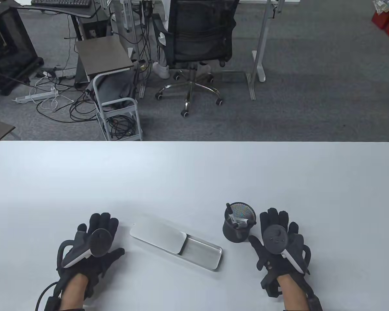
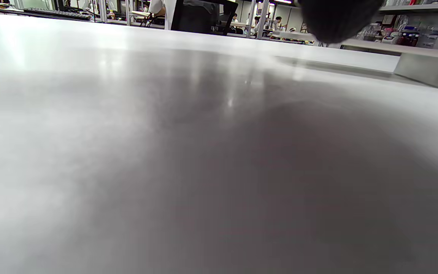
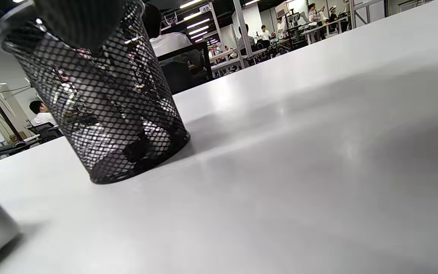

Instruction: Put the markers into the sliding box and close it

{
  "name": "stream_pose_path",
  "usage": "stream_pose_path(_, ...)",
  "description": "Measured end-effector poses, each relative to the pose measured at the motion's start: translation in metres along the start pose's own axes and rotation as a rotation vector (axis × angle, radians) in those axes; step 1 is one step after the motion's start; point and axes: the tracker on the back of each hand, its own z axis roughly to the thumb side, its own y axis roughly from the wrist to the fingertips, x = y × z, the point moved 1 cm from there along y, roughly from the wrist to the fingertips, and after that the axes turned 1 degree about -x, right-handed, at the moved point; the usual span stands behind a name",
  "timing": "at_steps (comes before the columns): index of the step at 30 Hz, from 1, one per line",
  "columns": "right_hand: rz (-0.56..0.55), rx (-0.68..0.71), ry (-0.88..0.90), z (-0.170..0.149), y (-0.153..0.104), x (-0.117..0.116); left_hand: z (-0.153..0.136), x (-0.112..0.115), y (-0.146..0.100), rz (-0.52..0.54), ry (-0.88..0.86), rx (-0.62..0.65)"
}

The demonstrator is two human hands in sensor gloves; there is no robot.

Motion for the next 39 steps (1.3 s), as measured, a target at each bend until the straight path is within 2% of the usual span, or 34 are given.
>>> stream_pose_path(30,-0.026,0.013,0.028,-0.001,-0.004,0.004,-0.001,0.002,0.002,-0.004,-0.007,0.004)
stream_pose_path(39,-0.117,0.032,0.083,0.004,-0.009,0.022,0.000,0.002,0.001,-0.004,-0.006,0.008)
